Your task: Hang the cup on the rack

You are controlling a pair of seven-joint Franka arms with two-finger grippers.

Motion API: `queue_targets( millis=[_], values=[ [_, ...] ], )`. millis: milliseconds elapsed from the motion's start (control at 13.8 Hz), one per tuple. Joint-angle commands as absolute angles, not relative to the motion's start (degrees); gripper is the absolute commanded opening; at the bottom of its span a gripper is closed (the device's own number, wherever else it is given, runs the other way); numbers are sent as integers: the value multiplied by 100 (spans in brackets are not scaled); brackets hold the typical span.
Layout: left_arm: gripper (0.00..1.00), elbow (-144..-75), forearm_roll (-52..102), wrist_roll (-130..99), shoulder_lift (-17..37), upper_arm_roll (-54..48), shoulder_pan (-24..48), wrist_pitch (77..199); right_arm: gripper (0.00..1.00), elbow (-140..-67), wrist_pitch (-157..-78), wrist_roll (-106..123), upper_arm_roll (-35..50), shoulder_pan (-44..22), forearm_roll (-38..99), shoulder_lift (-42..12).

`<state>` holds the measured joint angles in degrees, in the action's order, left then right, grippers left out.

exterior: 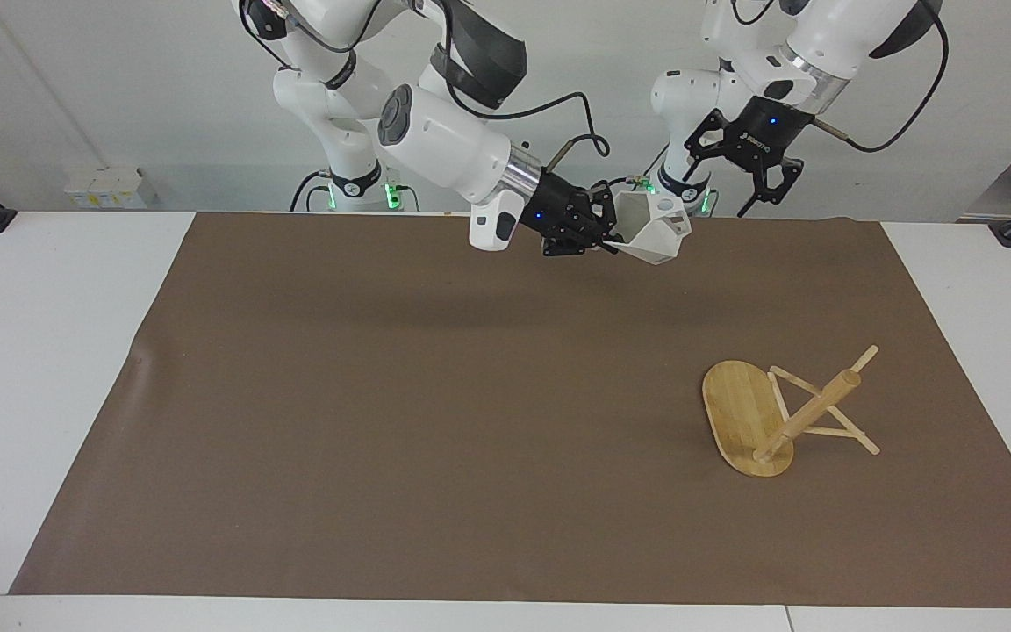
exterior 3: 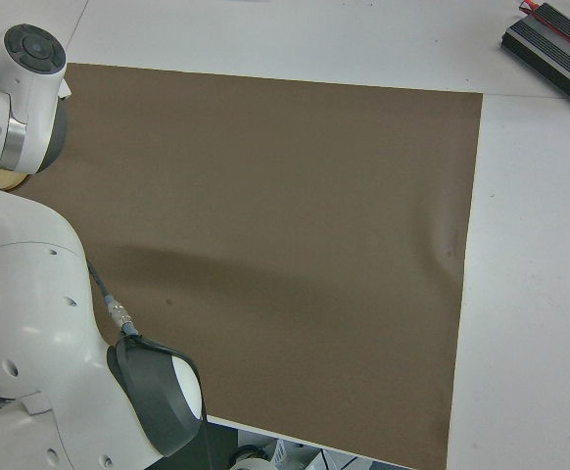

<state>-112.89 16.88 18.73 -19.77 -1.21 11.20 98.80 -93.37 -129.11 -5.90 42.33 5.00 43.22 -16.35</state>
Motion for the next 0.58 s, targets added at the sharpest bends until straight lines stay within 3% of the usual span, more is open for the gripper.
queue_targets(
  millis=[0,506],
  values=[
    [100,-11584,1565,358,-2276,-185,932,9652,0,-9220,-12666,-256,4254,641,4719,-1705],
    [100,-11514,1432,-3106,-2136,-220,905,9712,0,-9211,-12190,202,3920,712,5378,-1644]
  ],
)
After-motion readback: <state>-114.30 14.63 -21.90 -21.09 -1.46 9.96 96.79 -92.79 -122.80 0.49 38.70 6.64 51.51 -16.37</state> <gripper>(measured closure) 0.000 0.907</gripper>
